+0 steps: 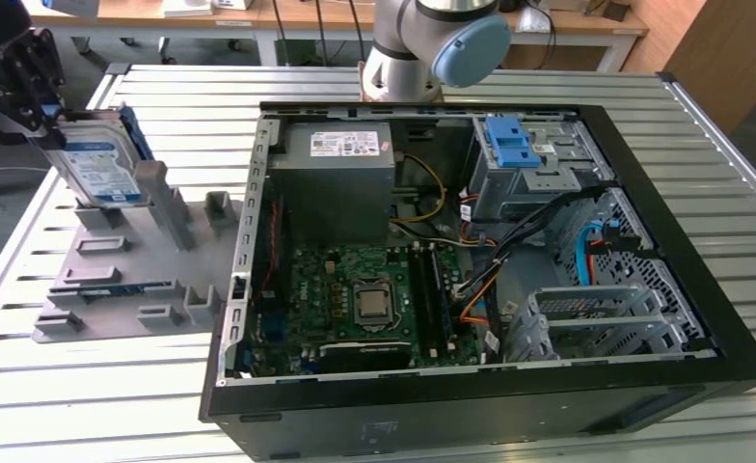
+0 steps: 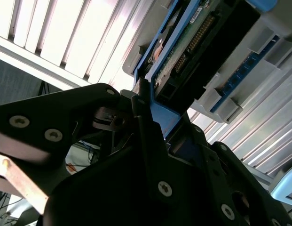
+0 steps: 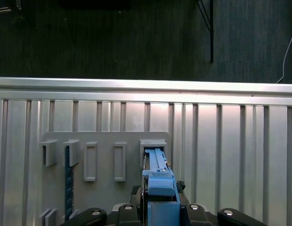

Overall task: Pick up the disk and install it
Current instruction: 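Pick up the disk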

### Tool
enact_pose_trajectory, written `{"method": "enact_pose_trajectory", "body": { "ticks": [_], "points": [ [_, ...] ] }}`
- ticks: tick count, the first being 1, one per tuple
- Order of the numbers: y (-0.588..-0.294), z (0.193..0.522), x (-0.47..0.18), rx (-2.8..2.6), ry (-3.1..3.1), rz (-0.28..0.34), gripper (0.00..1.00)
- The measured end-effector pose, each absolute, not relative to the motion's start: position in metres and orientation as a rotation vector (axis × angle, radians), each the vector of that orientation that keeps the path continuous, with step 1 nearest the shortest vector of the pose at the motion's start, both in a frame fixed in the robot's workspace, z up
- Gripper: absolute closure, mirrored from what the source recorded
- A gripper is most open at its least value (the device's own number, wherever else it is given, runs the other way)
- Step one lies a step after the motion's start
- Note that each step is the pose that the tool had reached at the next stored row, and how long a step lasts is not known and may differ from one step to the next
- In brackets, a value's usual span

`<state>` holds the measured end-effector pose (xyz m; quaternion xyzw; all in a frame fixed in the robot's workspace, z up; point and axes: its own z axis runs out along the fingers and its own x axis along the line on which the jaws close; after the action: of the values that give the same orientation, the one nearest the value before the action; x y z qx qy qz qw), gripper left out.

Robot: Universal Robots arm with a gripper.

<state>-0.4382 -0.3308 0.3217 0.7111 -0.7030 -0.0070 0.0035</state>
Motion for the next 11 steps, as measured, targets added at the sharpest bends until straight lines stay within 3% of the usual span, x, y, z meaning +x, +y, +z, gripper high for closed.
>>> {"method": "enact_pose_trajectory", "body": {
  "ticks": [11],
  "points": [
    [-0.3308,0.3272,-0.4382,2.229,-2.204,-0.022,0.64]
  ]
}}
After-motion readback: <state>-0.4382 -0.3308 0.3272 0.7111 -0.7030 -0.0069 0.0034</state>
